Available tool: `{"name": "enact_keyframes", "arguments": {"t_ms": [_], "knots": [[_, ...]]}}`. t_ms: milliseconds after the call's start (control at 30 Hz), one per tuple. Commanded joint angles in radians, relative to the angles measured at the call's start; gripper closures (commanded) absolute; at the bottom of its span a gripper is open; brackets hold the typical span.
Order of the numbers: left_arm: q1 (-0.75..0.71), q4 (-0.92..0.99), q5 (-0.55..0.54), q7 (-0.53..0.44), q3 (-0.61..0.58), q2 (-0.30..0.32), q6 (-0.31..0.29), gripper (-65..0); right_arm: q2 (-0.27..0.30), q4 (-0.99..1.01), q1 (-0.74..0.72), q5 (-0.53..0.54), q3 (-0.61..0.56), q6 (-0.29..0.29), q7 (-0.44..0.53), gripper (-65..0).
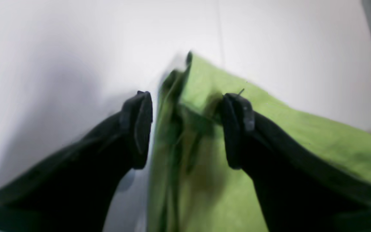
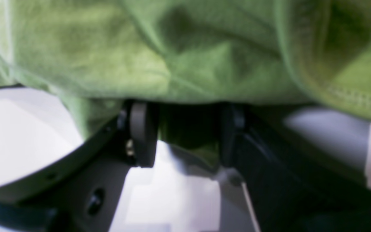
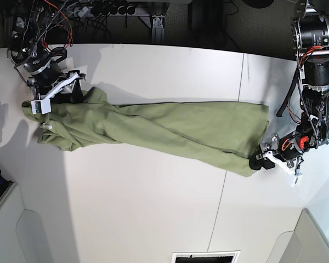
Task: Layout the t-shirt on the table in an organized manner, then fold the t-shirt properly
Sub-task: 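Pull the shirt ends apart with both grippers to stretch it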
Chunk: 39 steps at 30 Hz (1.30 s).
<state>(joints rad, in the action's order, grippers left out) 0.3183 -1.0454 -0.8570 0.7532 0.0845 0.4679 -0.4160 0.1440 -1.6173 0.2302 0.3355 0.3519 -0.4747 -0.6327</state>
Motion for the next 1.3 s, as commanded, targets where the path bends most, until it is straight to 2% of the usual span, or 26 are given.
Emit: {"name": "enact_keyframes", "arguments": {"t_ms": [0,267,367,400,433,500,533,567,633,667,767,900,1033,1100,1200,1267], "knots": [[0.031,-0.008,-0.022,-0.021,0.006,0.008,-0.007,-36.8,0.005,-0.002,0.009,-0.021,0.000,0.007,-0.060,-29.1],[0.031,-0.006,-0.034,-0.024,0.006,-0.038,-0.024,-36.8,0.005,-0.002,0.014,-0.021,0.000,0.008,-0.061,-29.1],[0.031,-0.007,-0.041,-0.024,0.006,-0.064,-0.050,-36.2,0.005,-0.002,0.014,-0.022,0.000,0.008,-0.060,-29.1],[0.031,-0.007,-0.041,-0.029,0.006,-0.072,-0.054,-32.9,0.005,-0.002,0.014,-0.022,0.000,0.013,-0.060,-29.1],[0.031,-0.007,-0.041,-0.034,0.006,-0.077,-0.071,-26.5,0.005,-0.002,0.014,-0.022,0.000,0.029,-0.059,-29.1],[0.031,-0.007,-0.041,-0.043,0.006,-0.083,-0.121,-9.9,0.005,-0.002,0.014,-0.023,0.000,0.056,-0.046,-28.8],[0.031,-0.007,-0.042,-0.047,0.006,-0.083,-0.142,-3.7,0.005,-0.002,0.014,-0.022,0.000,0.062,-0.043,-26.4],[0.031,-0.007,-0.045,-0.050,0.006,-0.082,-0.158,-0.7,0.005,-0.002,0.014,-0.022,0.000,0.063,-0.044,-21.2],[0.031,-0.013,-0.052,-0.059,0.006,-0.079,-0.166,0.0,0.005,-0.002,0.014,-0.026,0.000,0.063,-0.044,-4.4],[0.031,-0.021,-0.066,-0.062,0.006,-0.074,-0.178,0.0,0.005,-0.002,0.014,-0.037,0.000,0.063,-0.044,0.0],[0.031,-0.073,-0.101,-0.060,0.006,-0.047,-0.226,0.0,0.010,-0.006,0.012,-0.060,0.001,0.053,-0.047,0.0],[0.031,-0.191,-0.100,-0.056,0.006,0.024,-0.225,0.0,0.024,-0.075,0.023,-0.053,0.029,0.014,-0.068,0.0],[0.032,-0.268,-0.100,-0.053,0.006,0.094,-0.224,0.0,0.045,-0.196,0.063,0.010,0.096,0.013,-0.087,0.0],[0.040,-0.281,-0.104,-0.051,0.008,0.120,-0.225,0.0,0.058,-0.245,0.083,0.045,0.135,-0.005,-0.106,0.0],[0.050,-0.291,-0.156,0.004,0.021,0.161,-0.227,0.0,0.075,-0.286,0.127,0.088,0.200,-0.029,-0.124,0.0],[0.044,-0.297,-0.215,0.080,0.039,0.192,-0.272,0.0,0.077,-0.294,0.163,0.103,0.247,-0.040,-0.124,0.0]]}}
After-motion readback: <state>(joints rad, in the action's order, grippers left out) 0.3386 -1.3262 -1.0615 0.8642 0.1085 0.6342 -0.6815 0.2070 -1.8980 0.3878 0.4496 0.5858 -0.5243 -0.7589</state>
